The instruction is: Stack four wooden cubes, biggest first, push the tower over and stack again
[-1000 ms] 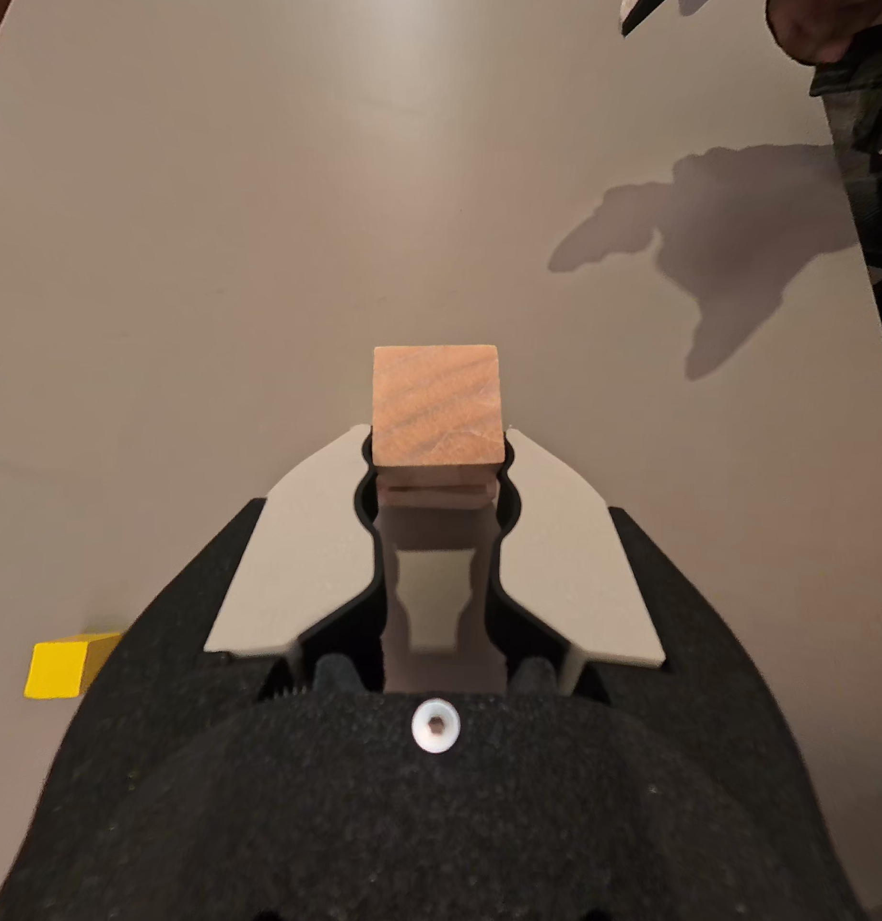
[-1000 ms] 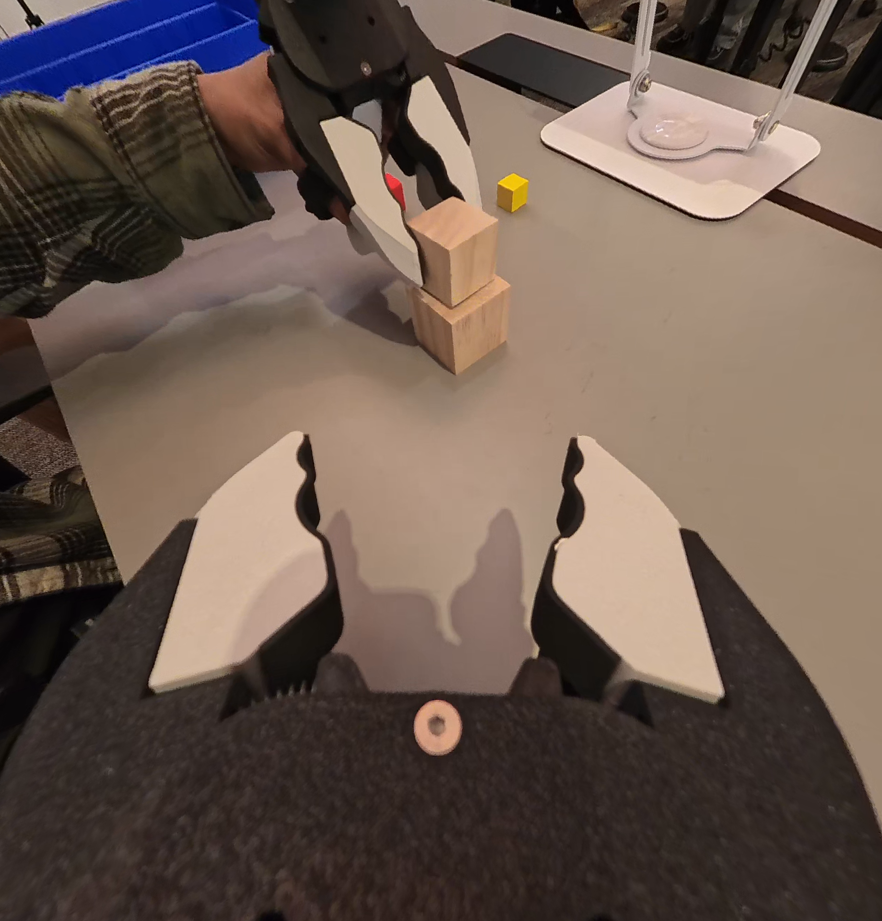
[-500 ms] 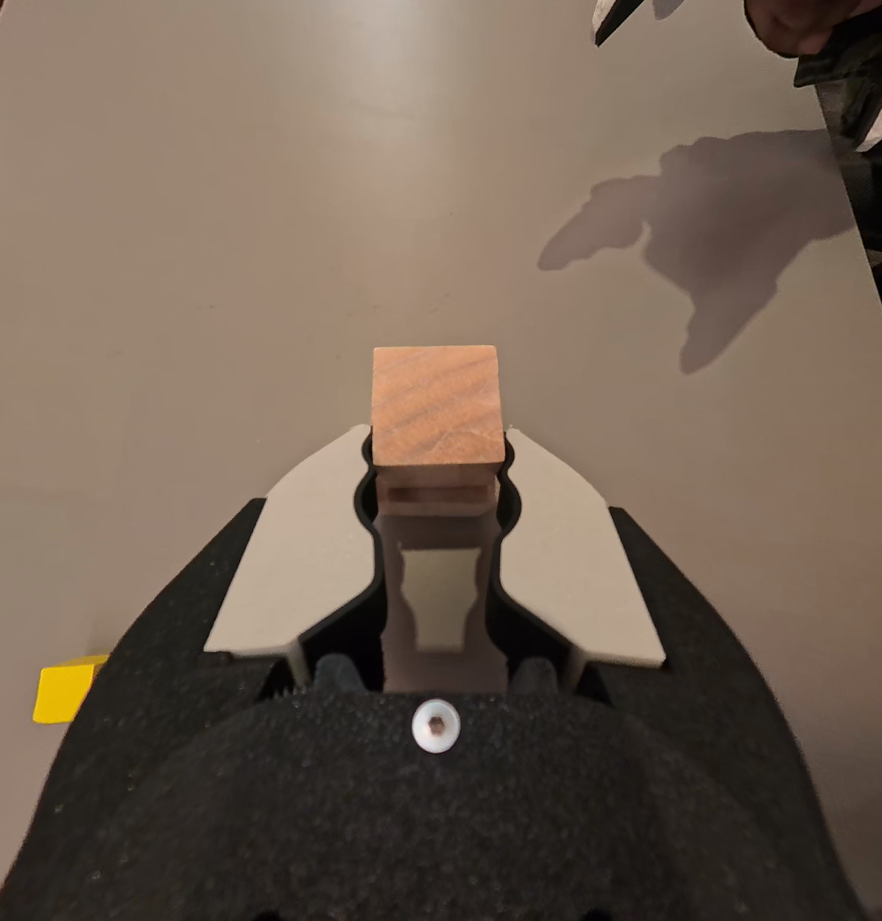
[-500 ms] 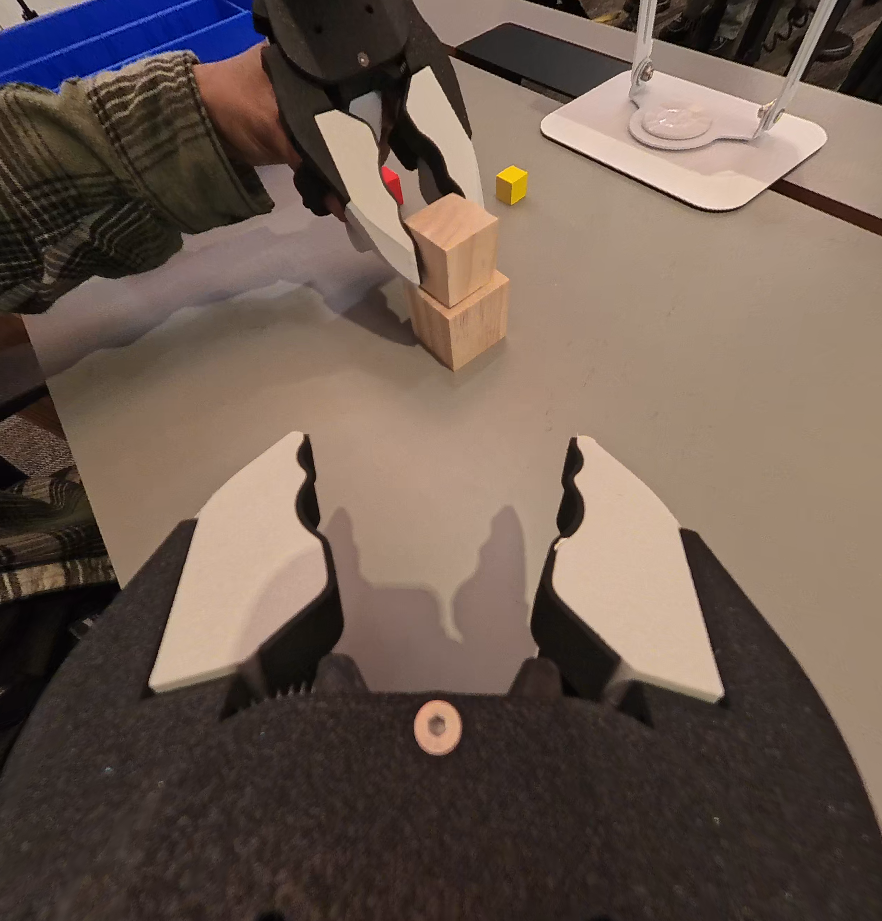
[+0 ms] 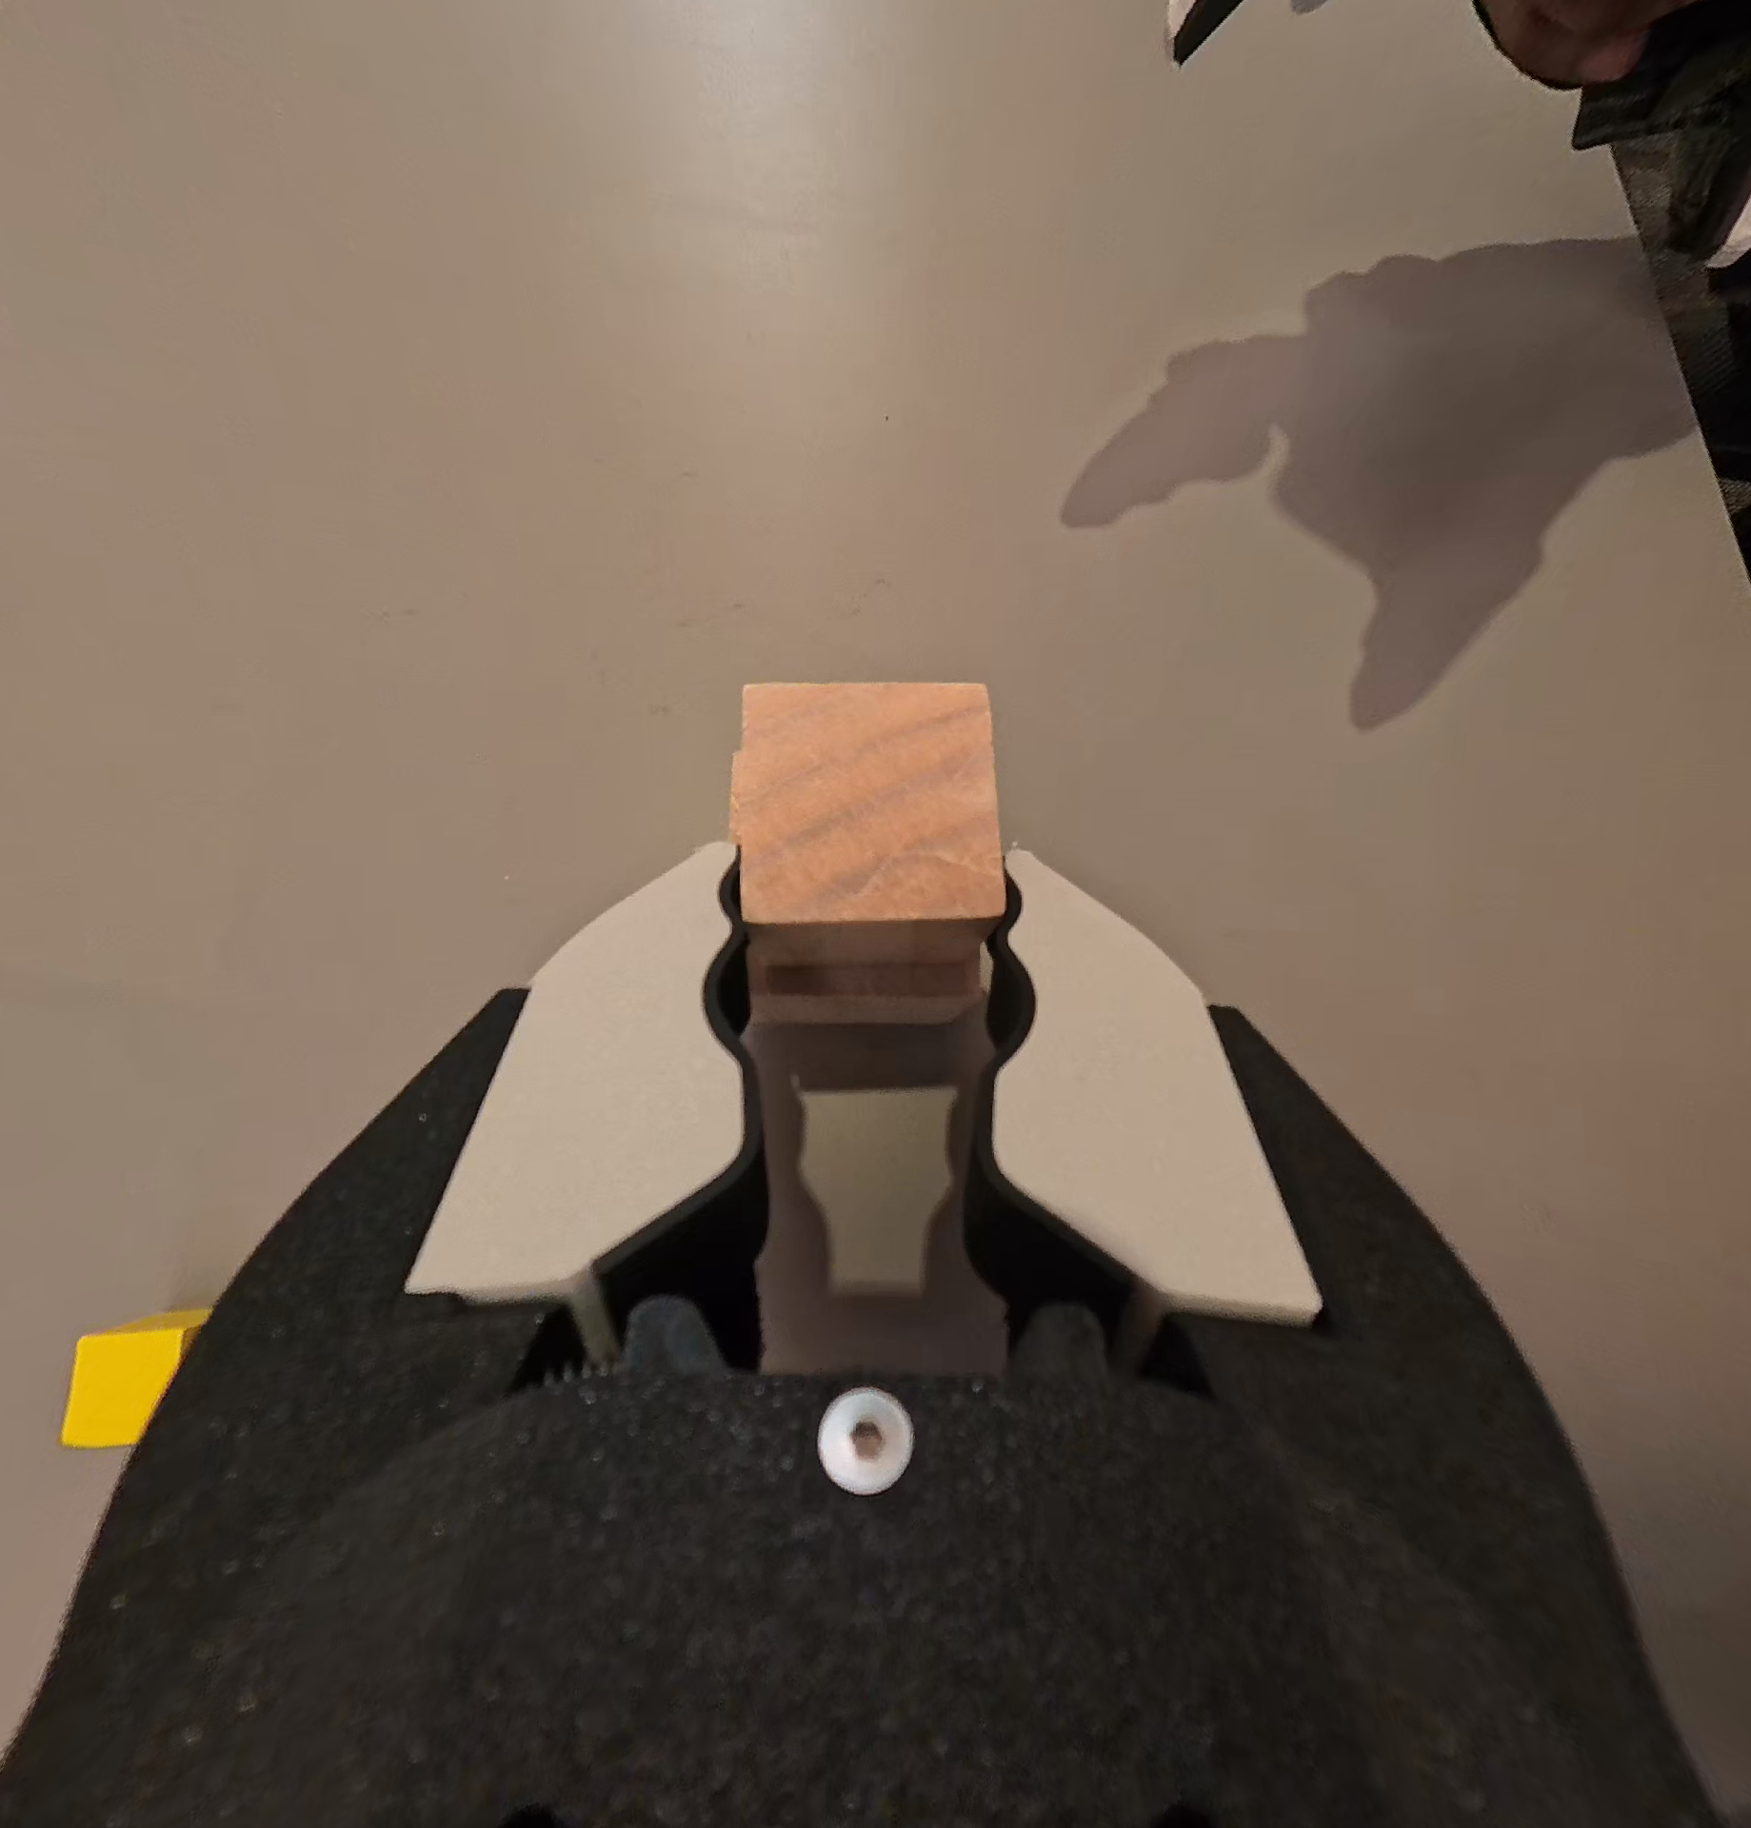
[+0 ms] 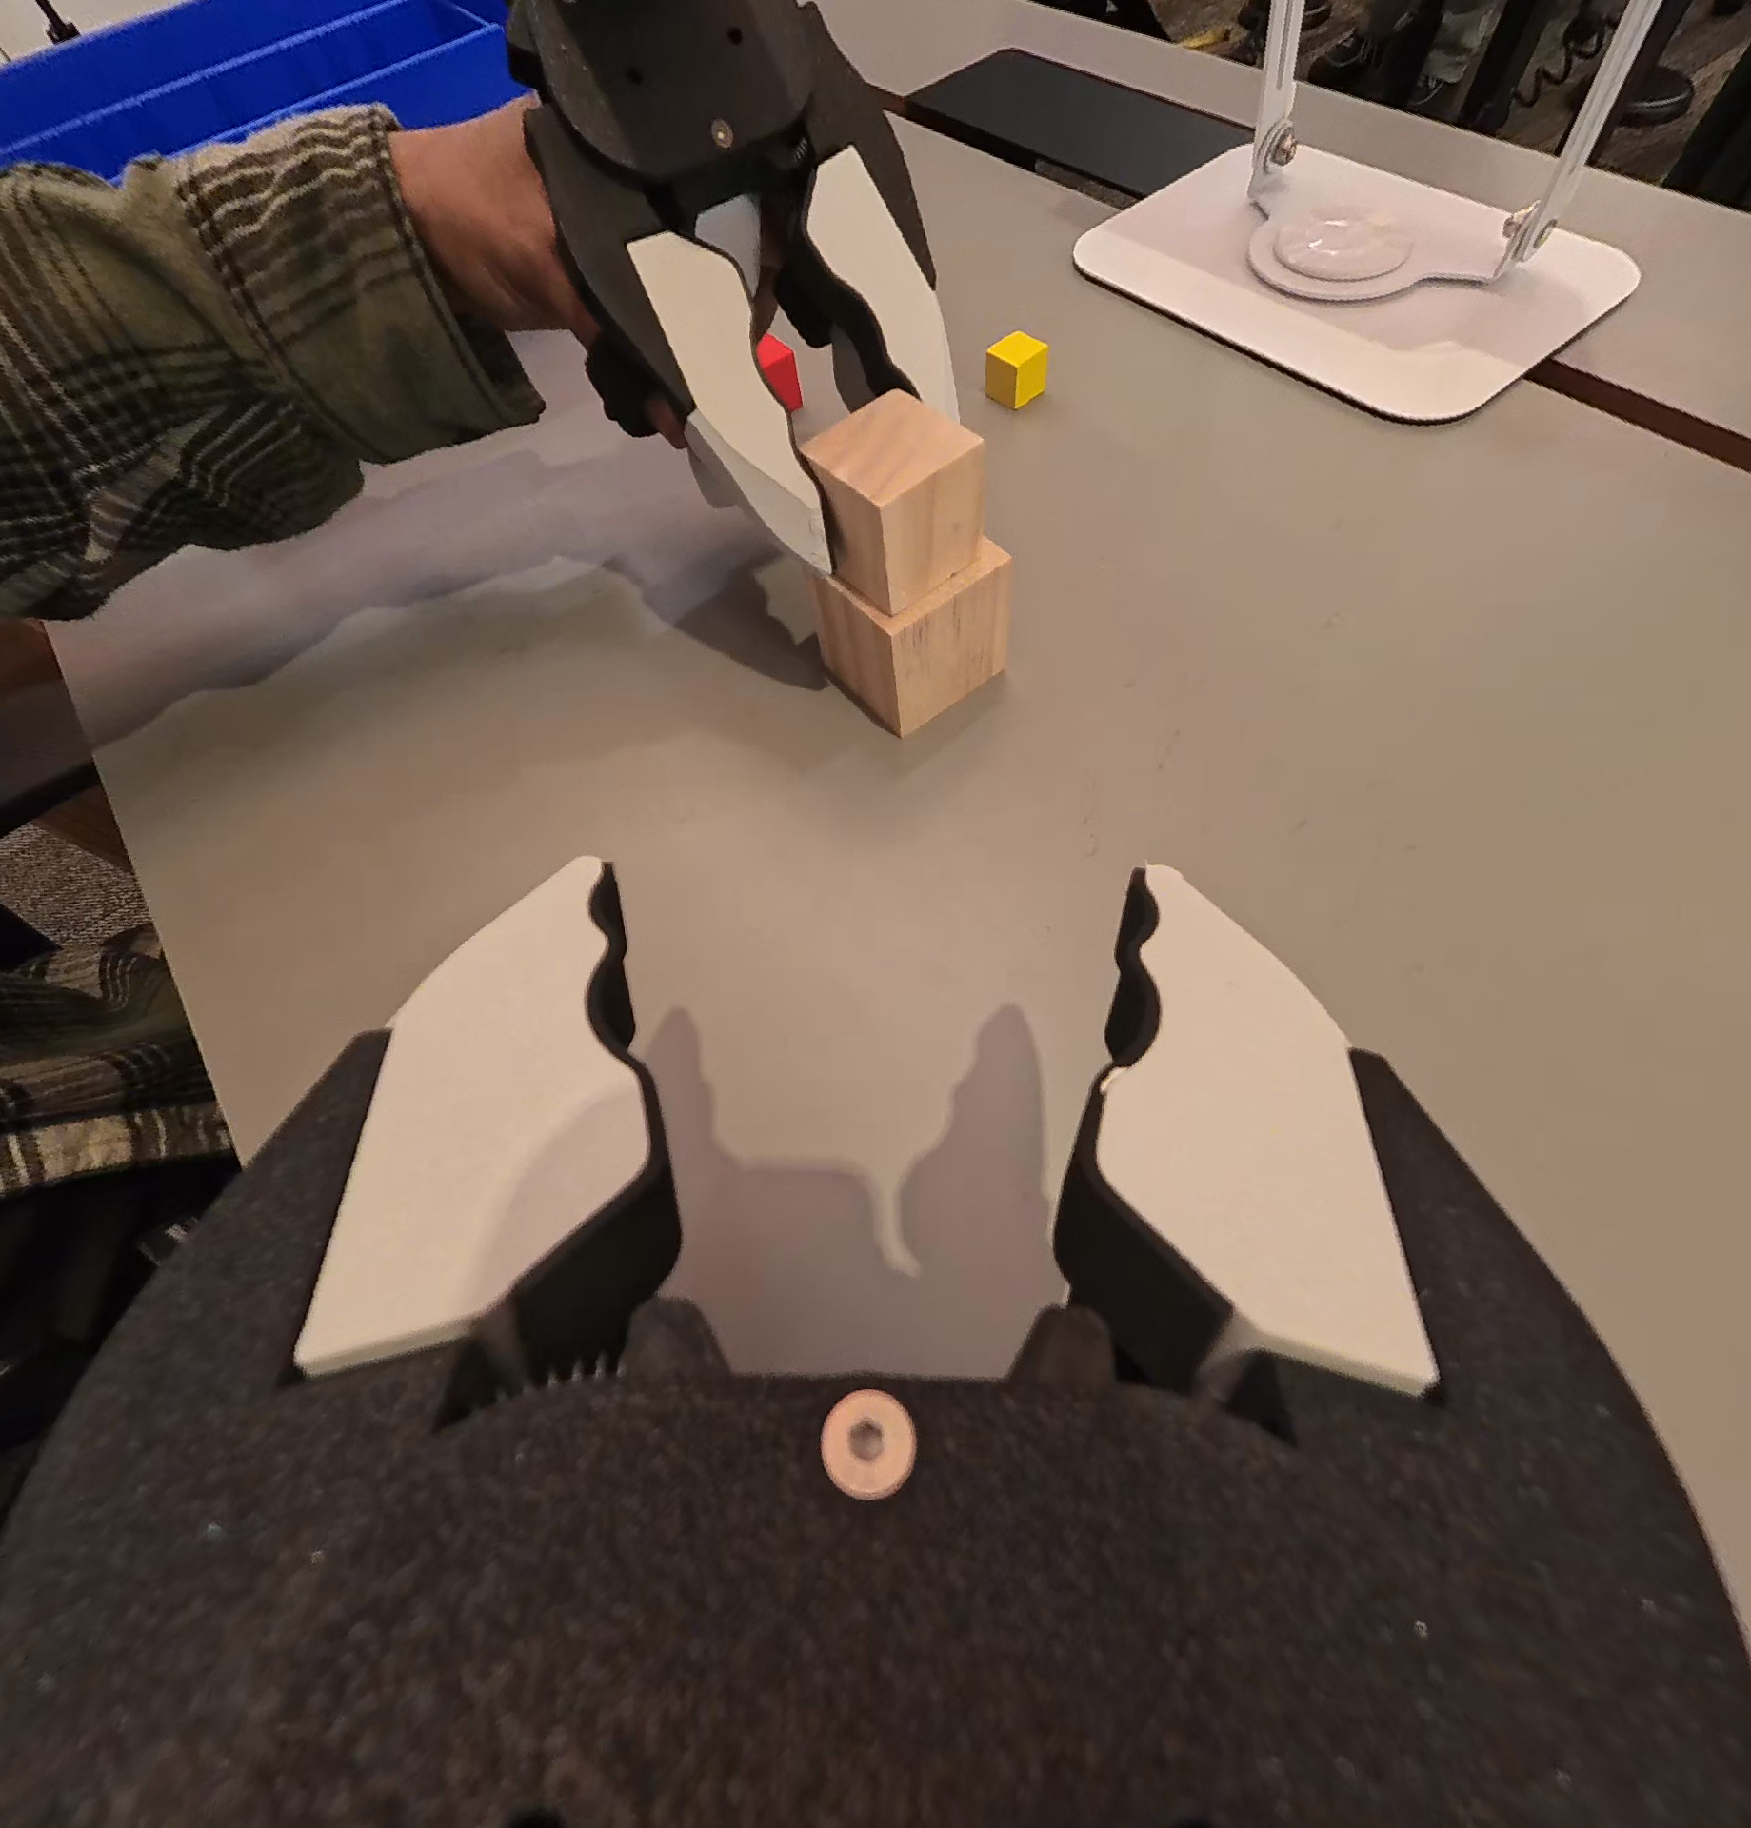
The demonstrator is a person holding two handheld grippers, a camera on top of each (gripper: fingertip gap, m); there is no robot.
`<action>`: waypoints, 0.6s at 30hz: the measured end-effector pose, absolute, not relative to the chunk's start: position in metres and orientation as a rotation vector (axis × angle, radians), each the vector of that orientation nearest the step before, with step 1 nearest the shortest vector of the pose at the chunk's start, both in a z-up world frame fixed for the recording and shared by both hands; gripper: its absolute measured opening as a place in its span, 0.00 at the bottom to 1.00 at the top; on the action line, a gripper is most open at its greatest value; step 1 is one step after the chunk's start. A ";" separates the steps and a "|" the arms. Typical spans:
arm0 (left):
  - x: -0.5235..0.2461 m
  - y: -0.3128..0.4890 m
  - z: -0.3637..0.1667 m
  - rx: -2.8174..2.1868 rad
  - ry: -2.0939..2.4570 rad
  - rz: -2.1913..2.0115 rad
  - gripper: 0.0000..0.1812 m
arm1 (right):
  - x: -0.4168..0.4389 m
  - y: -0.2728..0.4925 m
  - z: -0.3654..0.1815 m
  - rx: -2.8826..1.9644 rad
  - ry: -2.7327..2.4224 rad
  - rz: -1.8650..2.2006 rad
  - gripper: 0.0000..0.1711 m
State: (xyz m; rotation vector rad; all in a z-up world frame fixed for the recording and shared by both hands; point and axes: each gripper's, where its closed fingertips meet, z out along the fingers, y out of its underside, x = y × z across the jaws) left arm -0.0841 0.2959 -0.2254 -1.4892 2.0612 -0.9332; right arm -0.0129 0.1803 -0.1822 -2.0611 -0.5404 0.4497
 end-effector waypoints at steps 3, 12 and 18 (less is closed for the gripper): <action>-0.084 0.296 -0.226 -1.493 2.067 -0.929 0.25 | -0.013 0.180 -0.182 -2.060 -0.540 0.454 0.55; -0.084 0.295 -0.228 -1.504 2.075 -0.938 0.25 | -0.013 0.180 -0.182 -2.061 -0.544 0.452 0.56; -0.083 0.298 -0.226 -1.509 2.046 -0.952 0.31 | -0.013 0.180 -0.182 -2.060 -0.540 0.453 0.57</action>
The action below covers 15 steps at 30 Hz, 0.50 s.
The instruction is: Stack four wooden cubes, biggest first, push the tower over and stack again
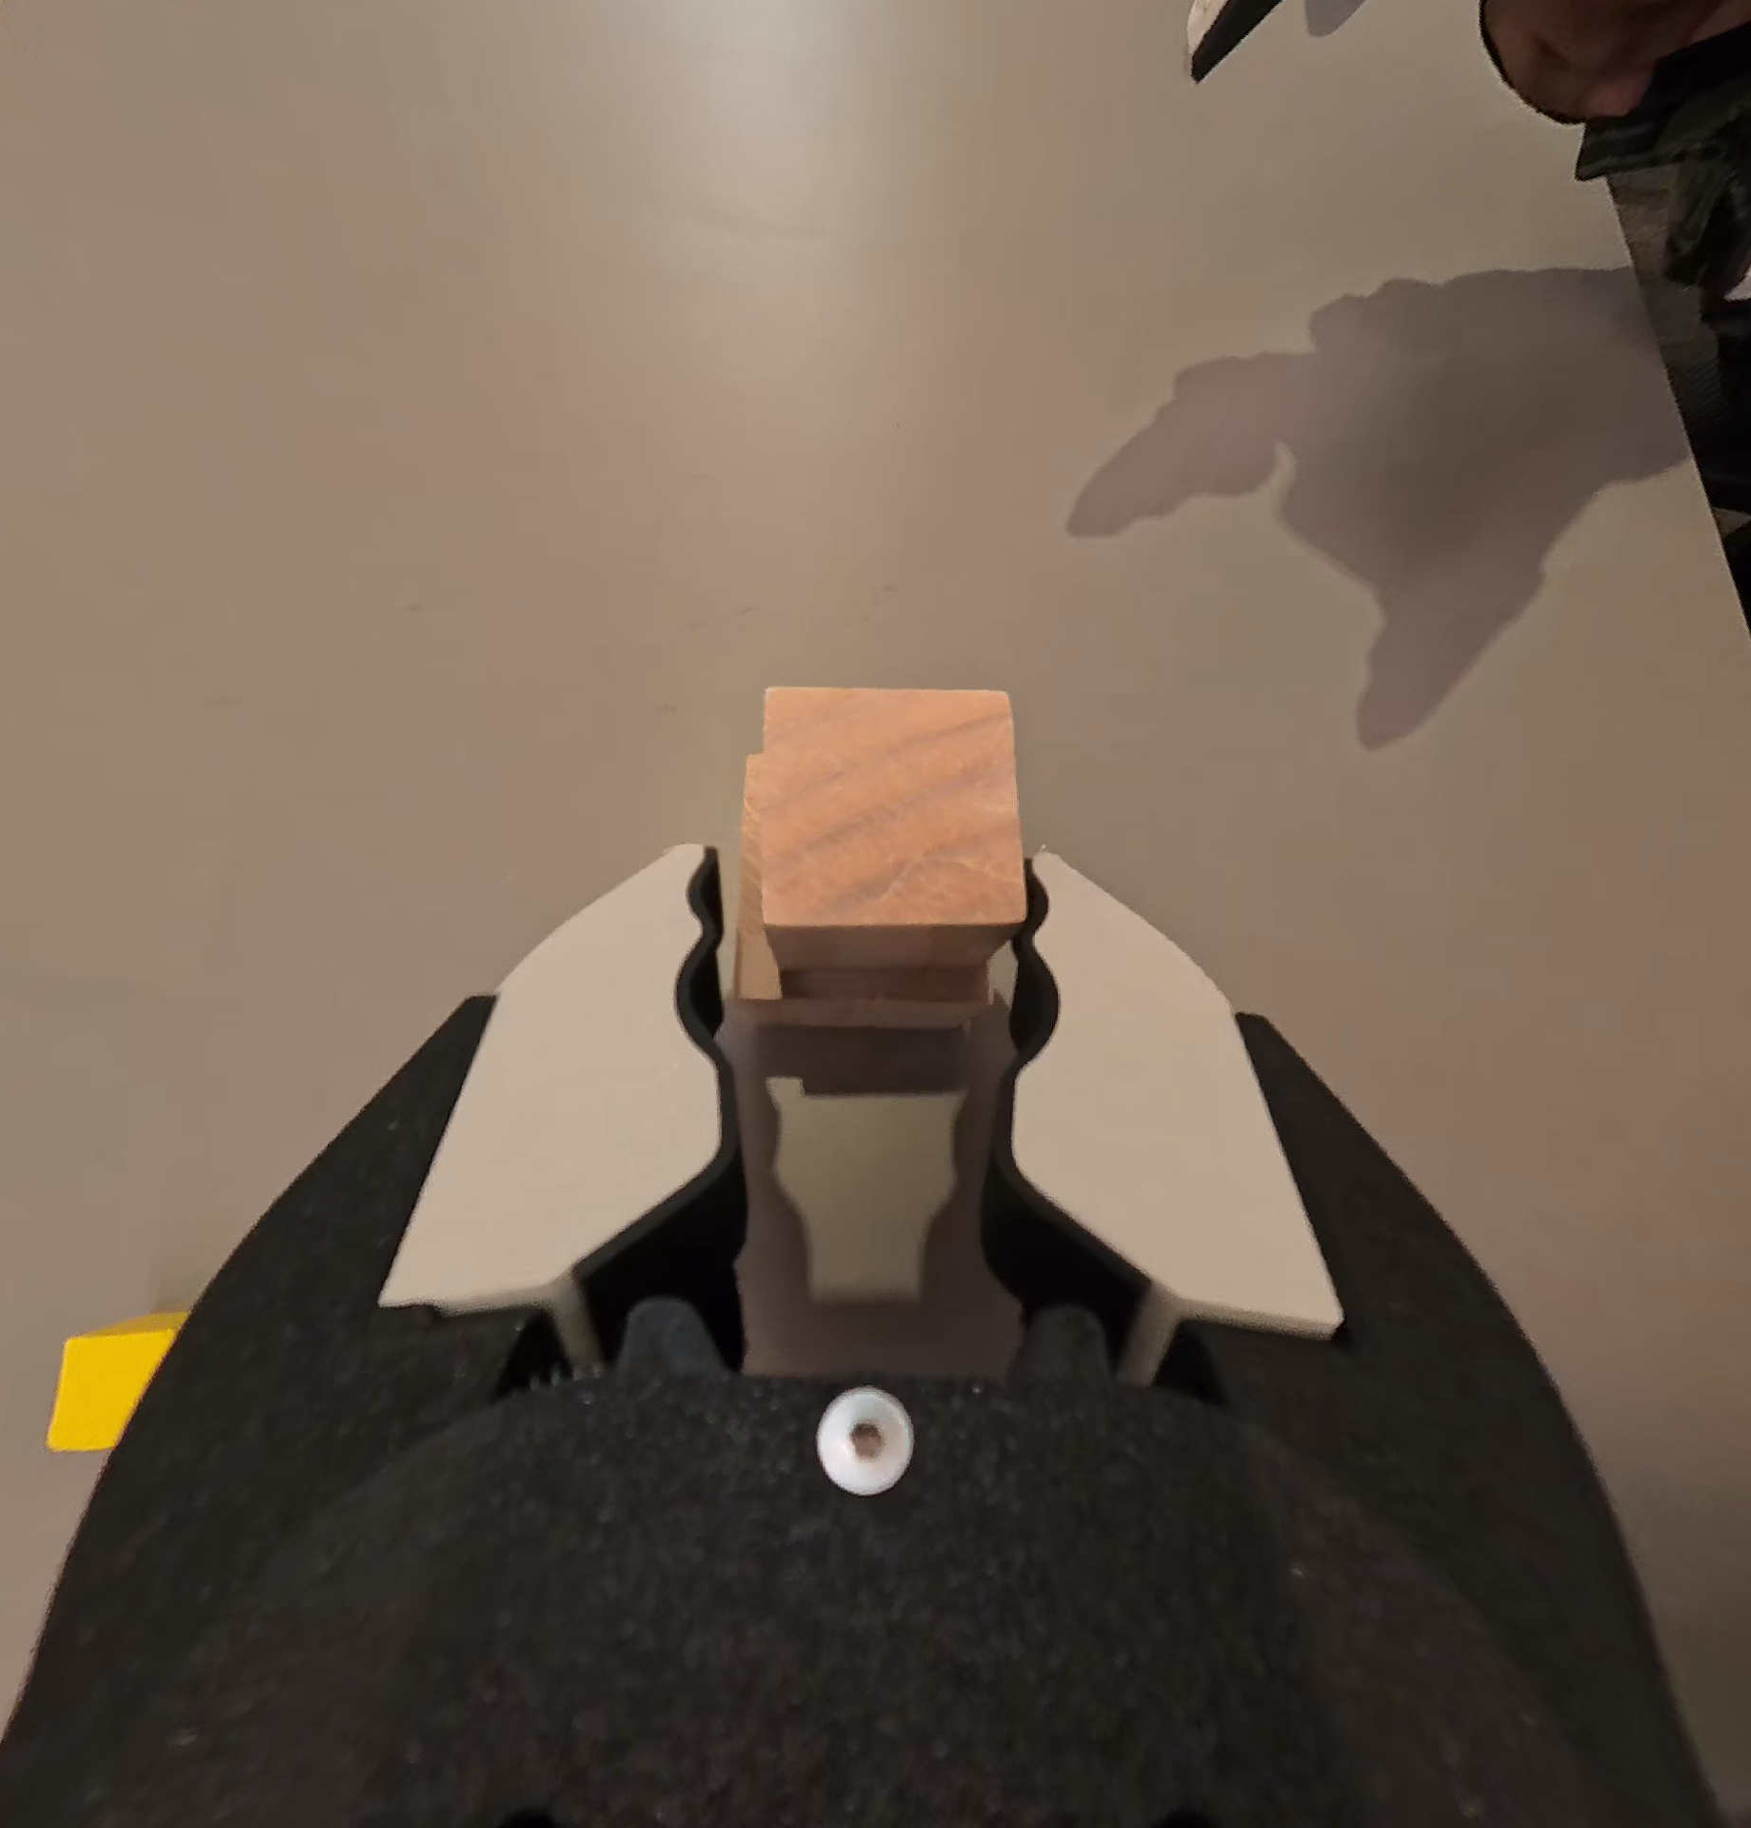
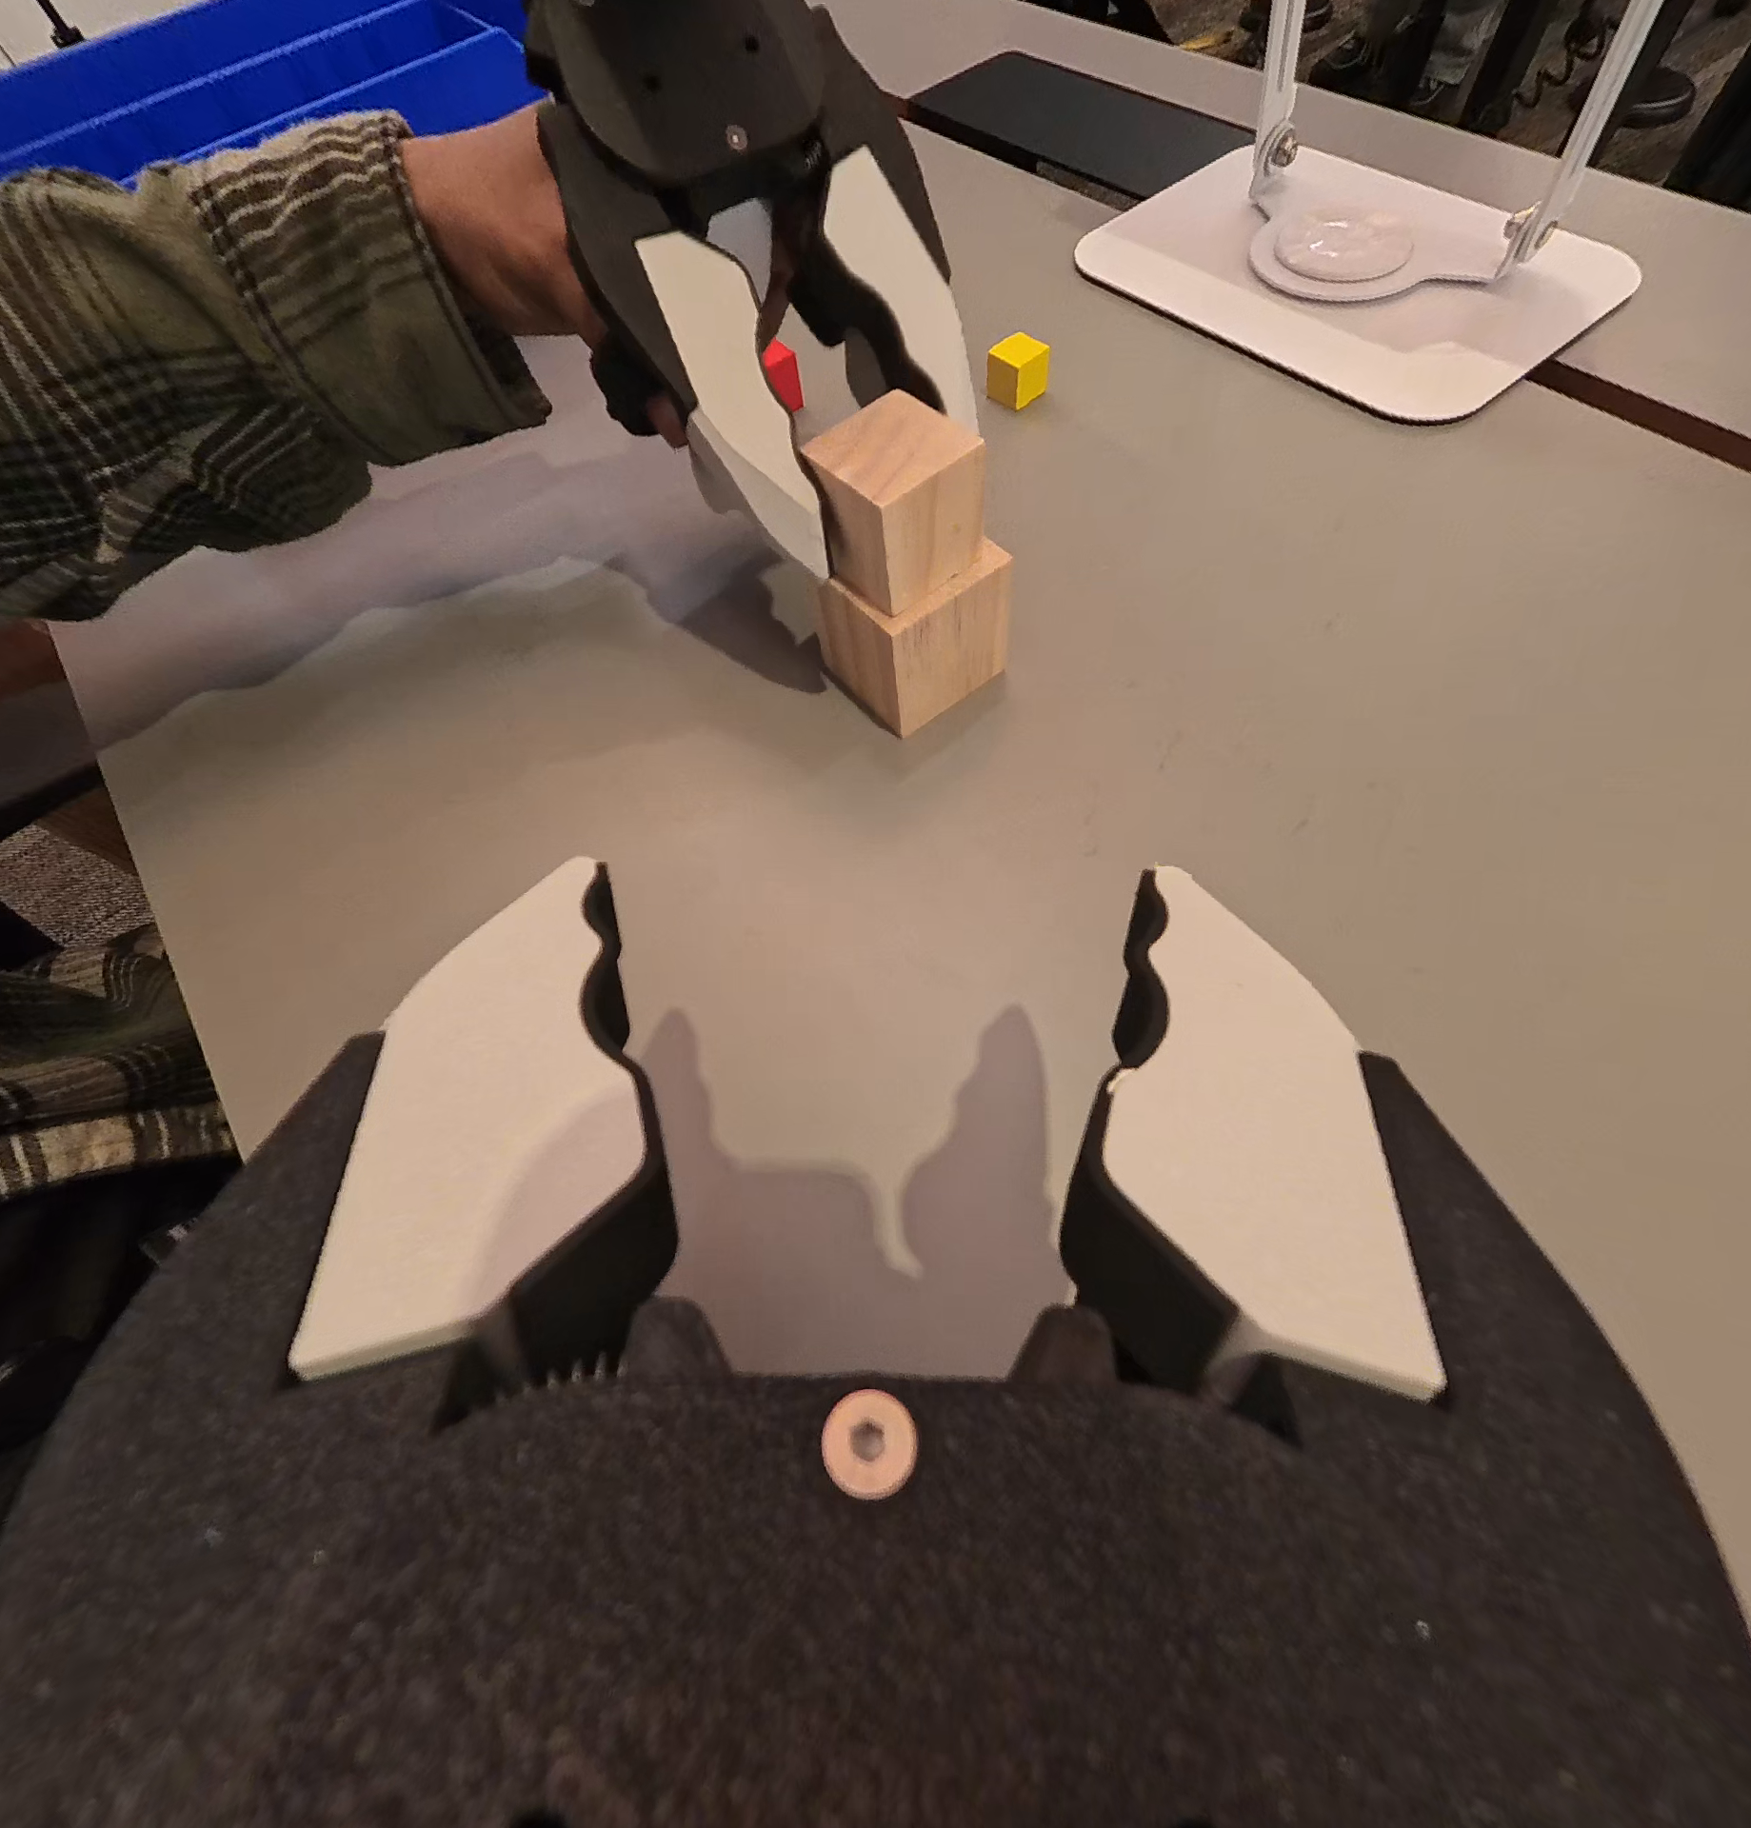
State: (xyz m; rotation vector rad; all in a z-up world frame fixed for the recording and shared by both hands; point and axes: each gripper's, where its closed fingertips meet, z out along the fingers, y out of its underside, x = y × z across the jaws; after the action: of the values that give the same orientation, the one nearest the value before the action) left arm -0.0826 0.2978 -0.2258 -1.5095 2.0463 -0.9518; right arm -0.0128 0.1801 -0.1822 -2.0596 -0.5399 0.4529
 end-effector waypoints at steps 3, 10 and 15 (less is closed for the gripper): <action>-0.084 0.300 -0.224 -1.526 2.025 -0.950 0.35 | -0.013 0.180 -0.182 -2.059 -0.540 0.453 0.57; -0.096 0.306 -0.212 -1.549 1.927 -0.920 0.43 | -0.014 0.181 -0.184 -2.066 -0.540 0.456 0.57; -0.111 0.318 -0.197 -1.572 1.792 -0.871 0.50 | -0.016 0.181 -0.185 -2.068 -0.547 0.459 0.57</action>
State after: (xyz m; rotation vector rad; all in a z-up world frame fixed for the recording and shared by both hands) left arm -0.1111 0.3184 -0.1969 -1.5719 1.7917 -0.8711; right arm -0.0163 0.1807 -0.1853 -2.0685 -0.5472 0.4586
